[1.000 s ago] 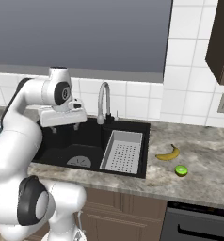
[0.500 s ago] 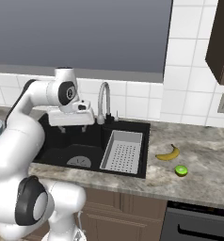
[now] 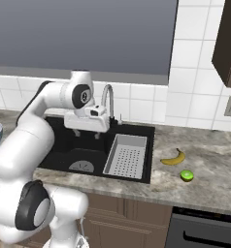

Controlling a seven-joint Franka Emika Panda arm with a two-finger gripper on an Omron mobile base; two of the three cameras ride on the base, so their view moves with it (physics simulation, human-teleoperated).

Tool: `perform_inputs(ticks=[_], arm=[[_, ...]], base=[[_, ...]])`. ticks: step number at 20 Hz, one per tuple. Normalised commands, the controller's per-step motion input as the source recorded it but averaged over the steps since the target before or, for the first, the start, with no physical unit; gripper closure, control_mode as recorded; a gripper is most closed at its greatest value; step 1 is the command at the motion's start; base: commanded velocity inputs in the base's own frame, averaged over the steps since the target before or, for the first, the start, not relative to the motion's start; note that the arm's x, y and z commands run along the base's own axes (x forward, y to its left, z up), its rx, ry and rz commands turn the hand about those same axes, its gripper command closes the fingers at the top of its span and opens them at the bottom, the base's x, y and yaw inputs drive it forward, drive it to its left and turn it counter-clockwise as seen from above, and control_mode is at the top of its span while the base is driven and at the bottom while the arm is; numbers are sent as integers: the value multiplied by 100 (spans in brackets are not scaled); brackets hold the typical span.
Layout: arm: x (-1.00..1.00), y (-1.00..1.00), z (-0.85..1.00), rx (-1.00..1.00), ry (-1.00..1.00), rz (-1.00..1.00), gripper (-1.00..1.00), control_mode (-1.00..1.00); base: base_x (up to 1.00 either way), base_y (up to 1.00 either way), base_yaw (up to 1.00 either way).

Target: There is a mixed pile of frozen fruits and vegetables on the counter. Locate all the frozen vegetables and place the items in a bowl on the counter. Take all the frozen fruits and defrost them in a running sink.

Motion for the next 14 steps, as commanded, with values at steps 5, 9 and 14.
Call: perform_inputs(ticks=[5,9,14], arm=[[0,-45,-5,-1,0,-21,-100,-100],[4,-44,-11,-1,0,-18,-100,-100],[7,-42,-13,-1,0,-16,-100,-100]], base=[[0,0,0],[0,0,0],[0,0,0]])
